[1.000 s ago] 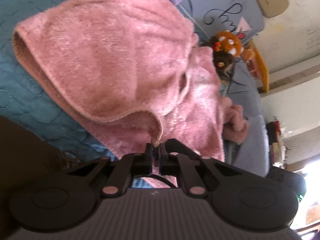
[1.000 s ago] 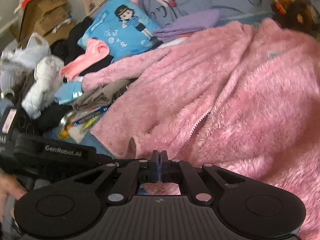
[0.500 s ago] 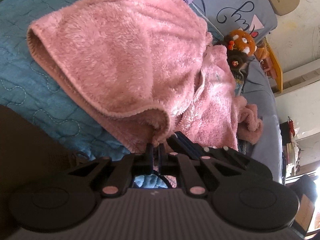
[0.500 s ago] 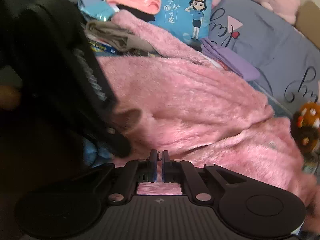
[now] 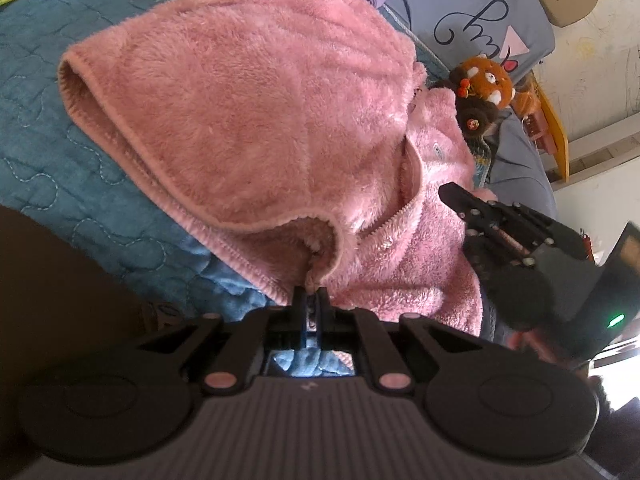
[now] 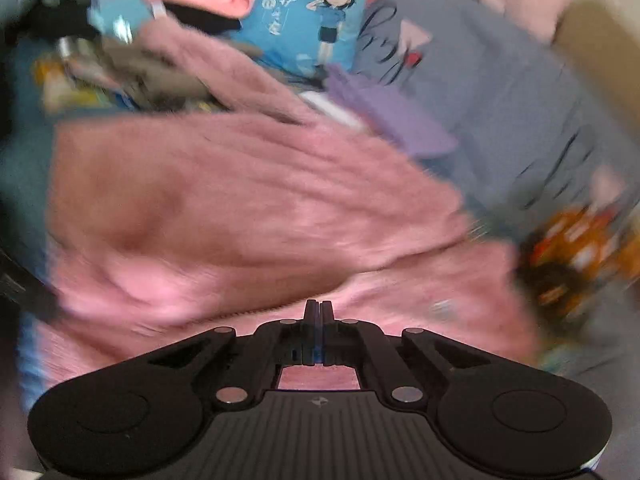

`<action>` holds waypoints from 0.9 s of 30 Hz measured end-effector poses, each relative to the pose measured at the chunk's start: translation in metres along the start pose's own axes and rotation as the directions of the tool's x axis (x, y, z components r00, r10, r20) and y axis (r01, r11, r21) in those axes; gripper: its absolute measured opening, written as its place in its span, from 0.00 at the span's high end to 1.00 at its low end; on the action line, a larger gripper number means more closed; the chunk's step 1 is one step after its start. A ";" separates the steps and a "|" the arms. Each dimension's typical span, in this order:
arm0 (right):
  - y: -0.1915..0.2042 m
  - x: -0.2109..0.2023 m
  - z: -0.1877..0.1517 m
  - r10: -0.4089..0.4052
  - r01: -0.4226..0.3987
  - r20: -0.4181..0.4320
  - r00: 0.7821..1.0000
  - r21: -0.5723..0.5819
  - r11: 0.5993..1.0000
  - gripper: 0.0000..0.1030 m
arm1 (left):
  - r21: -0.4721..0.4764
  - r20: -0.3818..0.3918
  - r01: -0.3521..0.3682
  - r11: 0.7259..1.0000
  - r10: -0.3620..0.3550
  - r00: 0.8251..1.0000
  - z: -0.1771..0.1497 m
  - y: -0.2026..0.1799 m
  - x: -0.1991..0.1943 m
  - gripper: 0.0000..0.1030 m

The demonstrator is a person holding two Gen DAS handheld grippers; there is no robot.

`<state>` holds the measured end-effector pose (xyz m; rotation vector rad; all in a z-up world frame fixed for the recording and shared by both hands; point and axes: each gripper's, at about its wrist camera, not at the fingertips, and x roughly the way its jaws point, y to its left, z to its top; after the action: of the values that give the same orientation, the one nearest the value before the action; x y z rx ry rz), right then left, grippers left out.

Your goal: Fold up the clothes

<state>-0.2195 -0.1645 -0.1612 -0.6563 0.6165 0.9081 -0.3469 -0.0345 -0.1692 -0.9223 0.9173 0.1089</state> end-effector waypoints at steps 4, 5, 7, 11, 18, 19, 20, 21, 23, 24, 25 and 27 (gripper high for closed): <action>0.016 -0.002 -0.003 0.253 -0.251 -0.035 0.967 0.039 0.967 0.89 | 0.013 -0.001 -0.001 1.000 0.001 1.000 0.001 -0.002 0.000 0.96; 0.020 0.001 -0.004 0.269 -0.268 -0.046 0.962 0.034 0.963 0.89 | 0.017 -0.002 -0.003 1.000 0.003 1.000 0.000 -0.003 0.000 0.96; 0.024 0.009 -0.006 0.284 -0.283 -0.068 0.956 0.025 0.959 0.87 | 0.026 -0.006 -0.011 1.000 0.011 1.000 0.000 -0.004 0.001 0.96; 0.029 0.027 -0.010 0.279 -0.282 -0.125 0.952 -0.006 0.960 0.83 | 0.053 -0.017 -0.039 0.998 0.040 0.999 -0.001 -0.007 0.002 0.96; 0.031 0.035 -0.004 0.327 -0.344 -0.190 0.926 -0.060 0.937 0.67 | 0.109 -0.043 -0.100 0.989 0.105 0.994 0.000 -0.018 0.007 0.96; 0.030 0.038 -0.001 0.352 -0.369 -0.201 0.914 -0.056 0.928 0.64 | 0.115 -0.046 -0.105 0.988 0.111 0.993 0.000 -0.019 0.007 0.96; 0.027 0.043 0.001 0.380 -0.396 -0.211 0.900 -0.039 0.917 0.61 | 0.116 -0.048 -0.106 0.988 0.112 0.993 0.000 -0.019 0.007 0.96; 0.024 0.048 0.003 0.408 -0.423 -0.221 0.886 -0.021 0.906 0.60 | 0.118 -0.049 -0.106 0.987 0.113 0.992 0.000 -0.019 0.007 0.96; 0.023 0.054 0.007 0.441 -0.457 -0.238 0.865 -0.010 0.890 0.59 | 0.117 -0.050 -0.106 0.987 0.113 0.992 0.000 -0.018 0.006 0.95; 0.024 0.056 0.008 0.444 -0.461 -0.247 0.861 -0.013 0.887 0.61 | 0.118 -0.051 -0.107 0.987 0.114 0.992 0.000 -0.018 0.006 0.95; 0.026 0.056 0.010 0.438 -0.458 -0.256 0.862 -0.021 0.889 0.62 | 0.119 -0.051 -0.108 0.987 0.115 0.992 0.000 -0.019 0.006 0.95; 0.030 0.050 0.011 0.401 -0.427 -0.262 0.878 -0.048 0.903 0.72 | 0.121 -0.052 -0.111 0.986 0.118 0.992 -0.001 -0.018 0.005 0.95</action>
<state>-0.2190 -0.1173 -0.1977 -0.7527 0.9626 1.2776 -0.3364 -0.0479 -0.1613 -0.7666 1.0212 0.1254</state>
